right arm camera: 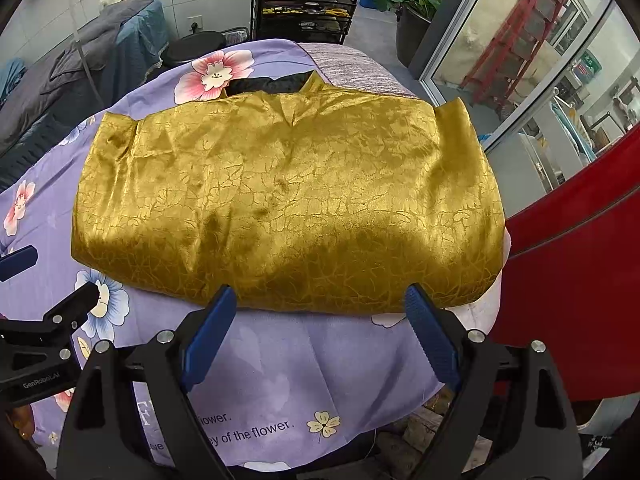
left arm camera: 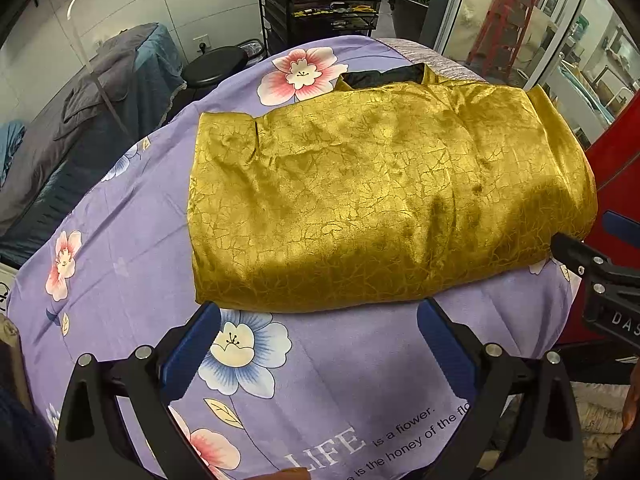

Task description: Fold large clothes

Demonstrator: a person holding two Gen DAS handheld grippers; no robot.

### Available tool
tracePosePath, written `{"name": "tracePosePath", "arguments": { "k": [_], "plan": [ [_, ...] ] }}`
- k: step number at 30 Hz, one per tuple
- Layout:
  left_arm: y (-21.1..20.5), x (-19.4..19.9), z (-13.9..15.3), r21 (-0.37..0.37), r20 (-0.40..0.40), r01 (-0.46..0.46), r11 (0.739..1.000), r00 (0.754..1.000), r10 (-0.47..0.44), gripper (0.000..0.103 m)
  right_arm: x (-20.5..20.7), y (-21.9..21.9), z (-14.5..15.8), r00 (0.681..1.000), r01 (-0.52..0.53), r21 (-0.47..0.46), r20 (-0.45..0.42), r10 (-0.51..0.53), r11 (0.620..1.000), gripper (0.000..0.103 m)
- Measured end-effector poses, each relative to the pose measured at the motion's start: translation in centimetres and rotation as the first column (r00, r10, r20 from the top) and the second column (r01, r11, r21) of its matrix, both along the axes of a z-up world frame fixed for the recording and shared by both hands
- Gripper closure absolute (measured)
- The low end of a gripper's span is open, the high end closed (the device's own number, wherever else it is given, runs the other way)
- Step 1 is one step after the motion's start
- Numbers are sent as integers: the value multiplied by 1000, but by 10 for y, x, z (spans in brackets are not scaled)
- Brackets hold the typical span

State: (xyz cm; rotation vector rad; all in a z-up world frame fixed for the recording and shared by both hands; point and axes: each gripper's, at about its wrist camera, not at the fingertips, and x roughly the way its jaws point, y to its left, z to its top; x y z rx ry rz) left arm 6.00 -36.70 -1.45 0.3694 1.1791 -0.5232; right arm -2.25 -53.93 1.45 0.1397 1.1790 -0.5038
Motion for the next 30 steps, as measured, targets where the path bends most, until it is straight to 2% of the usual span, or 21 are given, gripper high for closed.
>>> {"name": "tracePosePath", "arguments": {
  "k": [30],
  "plan": [
    [1,1,0,-1,2,-1,1000,1000,1,6,2,0,1,1000,-9,1,-3,9,1000,18]
  ]
}}
